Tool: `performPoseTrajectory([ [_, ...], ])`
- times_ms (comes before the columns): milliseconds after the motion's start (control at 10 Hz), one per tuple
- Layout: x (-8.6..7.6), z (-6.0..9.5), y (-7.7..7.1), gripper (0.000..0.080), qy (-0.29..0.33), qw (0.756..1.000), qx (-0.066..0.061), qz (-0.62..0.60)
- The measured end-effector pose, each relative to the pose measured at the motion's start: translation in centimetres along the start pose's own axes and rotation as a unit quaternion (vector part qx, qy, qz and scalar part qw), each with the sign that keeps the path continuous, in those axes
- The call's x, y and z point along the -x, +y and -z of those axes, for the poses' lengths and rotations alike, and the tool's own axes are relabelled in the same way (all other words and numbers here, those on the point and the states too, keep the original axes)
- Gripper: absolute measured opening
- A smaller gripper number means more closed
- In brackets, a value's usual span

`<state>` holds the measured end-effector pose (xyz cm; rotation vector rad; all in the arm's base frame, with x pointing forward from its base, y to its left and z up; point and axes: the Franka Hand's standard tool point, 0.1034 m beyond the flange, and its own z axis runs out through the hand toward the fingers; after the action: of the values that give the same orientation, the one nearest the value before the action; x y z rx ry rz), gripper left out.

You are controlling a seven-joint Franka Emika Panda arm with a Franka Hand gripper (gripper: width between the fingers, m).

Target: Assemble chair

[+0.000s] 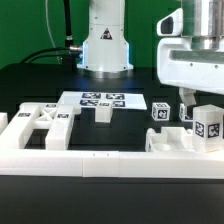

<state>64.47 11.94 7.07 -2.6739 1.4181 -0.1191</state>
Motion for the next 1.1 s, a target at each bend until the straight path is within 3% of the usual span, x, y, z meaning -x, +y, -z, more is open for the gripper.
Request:
performPoseTrajectory([
  [100,-0.1,0.03,-0.04,0.0634,0.001,0.998,-0.001,0.069],
  [500,-0.19,0.02,0.01,0.0648,0.001,0.982,-0.001,0.187],
  [800,-0.58,0.27,-0.2,0.0648,0.01,0.922,0.004,0.386],
  [1100,-0.53,0.3,-0.29,0.0648,0.013,0.882,0.008,0.47],
])
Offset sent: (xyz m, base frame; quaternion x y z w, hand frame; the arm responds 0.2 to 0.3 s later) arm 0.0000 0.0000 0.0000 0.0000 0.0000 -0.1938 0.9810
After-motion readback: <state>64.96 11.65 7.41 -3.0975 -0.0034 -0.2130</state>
